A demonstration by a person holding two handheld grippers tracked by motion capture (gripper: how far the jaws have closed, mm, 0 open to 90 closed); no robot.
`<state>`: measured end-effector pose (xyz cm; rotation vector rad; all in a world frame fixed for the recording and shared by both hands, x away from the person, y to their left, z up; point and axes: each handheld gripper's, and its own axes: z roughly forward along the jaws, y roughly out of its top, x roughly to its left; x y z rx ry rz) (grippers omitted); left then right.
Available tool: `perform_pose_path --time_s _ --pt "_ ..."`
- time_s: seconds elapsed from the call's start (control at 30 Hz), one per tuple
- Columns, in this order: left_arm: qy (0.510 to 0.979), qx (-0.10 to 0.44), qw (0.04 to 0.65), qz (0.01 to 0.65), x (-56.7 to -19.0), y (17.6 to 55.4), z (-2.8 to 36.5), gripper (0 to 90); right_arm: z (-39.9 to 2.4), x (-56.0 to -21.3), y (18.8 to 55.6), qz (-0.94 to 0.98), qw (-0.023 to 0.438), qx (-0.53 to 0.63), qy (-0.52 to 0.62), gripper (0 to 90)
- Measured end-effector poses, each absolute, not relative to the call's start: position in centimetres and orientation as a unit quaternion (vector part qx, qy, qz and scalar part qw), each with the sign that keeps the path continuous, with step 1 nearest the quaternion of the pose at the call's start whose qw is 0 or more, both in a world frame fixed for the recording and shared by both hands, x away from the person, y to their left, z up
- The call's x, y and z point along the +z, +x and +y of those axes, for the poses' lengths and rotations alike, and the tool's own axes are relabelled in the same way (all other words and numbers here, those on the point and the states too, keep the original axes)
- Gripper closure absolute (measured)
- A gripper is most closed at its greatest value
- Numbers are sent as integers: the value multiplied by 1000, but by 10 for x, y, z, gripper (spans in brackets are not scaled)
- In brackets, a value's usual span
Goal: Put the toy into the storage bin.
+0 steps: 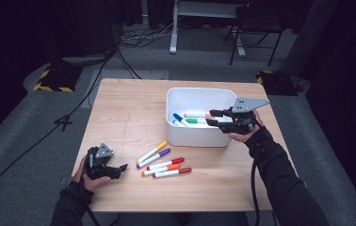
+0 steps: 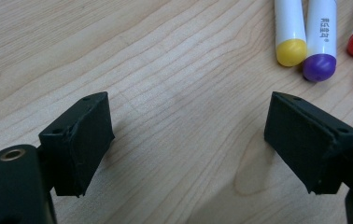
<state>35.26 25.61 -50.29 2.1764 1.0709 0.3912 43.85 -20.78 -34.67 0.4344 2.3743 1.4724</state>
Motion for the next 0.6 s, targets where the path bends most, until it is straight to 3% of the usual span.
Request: perform_pose_path --time_s 0.6 --pt "834 150 336 410 -503 353 256 158 -196 -359 386 843 146 511 84 340"
